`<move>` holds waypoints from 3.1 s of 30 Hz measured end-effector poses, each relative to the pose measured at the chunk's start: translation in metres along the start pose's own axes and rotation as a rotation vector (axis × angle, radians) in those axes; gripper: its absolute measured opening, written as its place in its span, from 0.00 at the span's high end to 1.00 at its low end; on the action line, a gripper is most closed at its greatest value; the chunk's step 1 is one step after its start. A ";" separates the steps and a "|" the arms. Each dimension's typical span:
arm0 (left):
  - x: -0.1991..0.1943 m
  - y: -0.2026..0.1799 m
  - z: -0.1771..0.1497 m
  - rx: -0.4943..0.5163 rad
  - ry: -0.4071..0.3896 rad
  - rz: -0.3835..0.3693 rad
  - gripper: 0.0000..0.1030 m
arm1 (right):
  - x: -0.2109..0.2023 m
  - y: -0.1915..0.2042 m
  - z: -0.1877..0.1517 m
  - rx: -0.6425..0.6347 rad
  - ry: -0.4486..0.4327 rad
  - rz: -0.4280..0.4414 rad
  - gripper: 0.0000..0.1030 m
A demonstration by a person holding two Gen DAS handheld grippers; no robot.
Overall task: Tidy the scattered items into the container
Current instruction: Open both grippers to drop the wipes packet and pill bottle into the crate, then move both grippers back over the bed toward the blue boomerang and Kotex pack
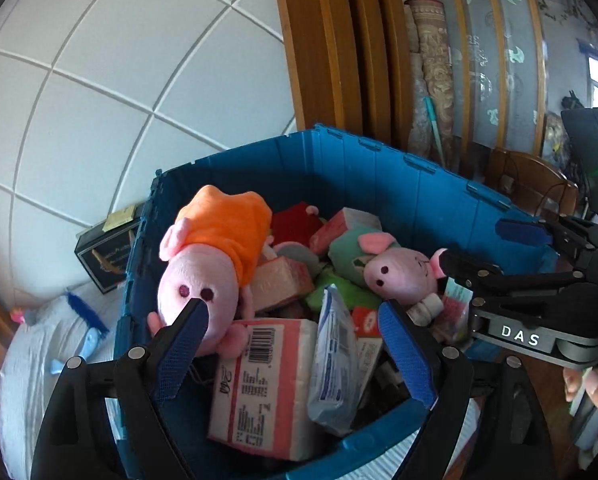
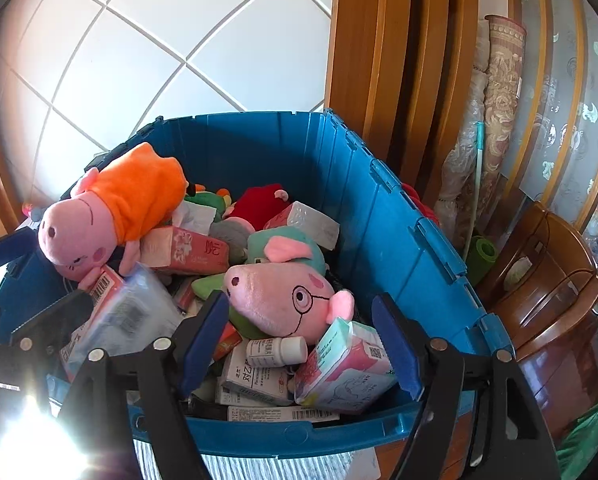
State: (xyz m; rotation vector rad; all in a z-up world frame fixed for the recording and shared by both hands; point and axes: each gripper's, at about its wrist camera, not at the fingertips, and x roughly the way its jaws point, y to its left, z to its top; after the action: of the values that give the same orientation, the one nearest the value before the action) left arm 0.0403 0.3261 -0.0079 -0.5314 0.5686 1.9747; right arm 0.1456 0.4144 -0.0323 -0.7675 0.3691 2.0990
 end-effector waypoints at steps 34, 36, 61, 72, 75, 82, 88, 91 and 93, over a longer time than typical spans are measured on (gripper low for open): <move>-0.123 0.289 -0.155 -0.214 0.017 0.110 0.01 | -0.101 0.292 -0.006 -0.004 -0.190 0.134 0.00; -0.117 0.314 -0.166 -0.239 0.046 0.128 0.02 | -0.091 0.313 -0.010 -0.019 -0.156 0.144 0.00; 0.036 0.484 -0.230 -0.439 0.339 0.325 0.01 | 0.135 0.413 -0.001 -0.082 0.164 0.244 0.00; 0.159 0.532 -0.255 -0.476 0.460 0.333 0.02 | 0.256 0.414 0.006 0.009 0.266 0.111 0.00; 0.192 0.540 -0.264 -0.493 0.494 0.328 0.02 | 0.291 0.413 0.010 0.010 0.272 0.068 0.00; 0.250 0.548 -0.283 -0.480 0.584 0.341 0.09 | 0.369 0.415 0.022 -0.036 0.282 0.021 0.00; 0.261 0.559 -0.287 -0.529 0.580 0.306 0.25 | 0.408 0.428 0.026 -0.087 0.268 -0.051 0.00; 0.264 0.562 -0.283 -0.521 0.567 0.305 0.40 | 0.401 0.449 0.025 -0.138 0.276 0.043 0.00; 0.267 0.563 -0.280 -0.512 0.567 0.304 0.43 | 0.390 0.471 0.016 -0.175 0.306 0.183 0.00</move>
State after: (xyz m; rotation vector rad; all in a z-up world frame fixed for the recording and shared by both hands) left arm -0.5426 0.1109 -0.2926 -1.4224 0.4985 2.2666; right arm -0.4146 0.3843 -0.2753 -1.2044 0.4378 2.2065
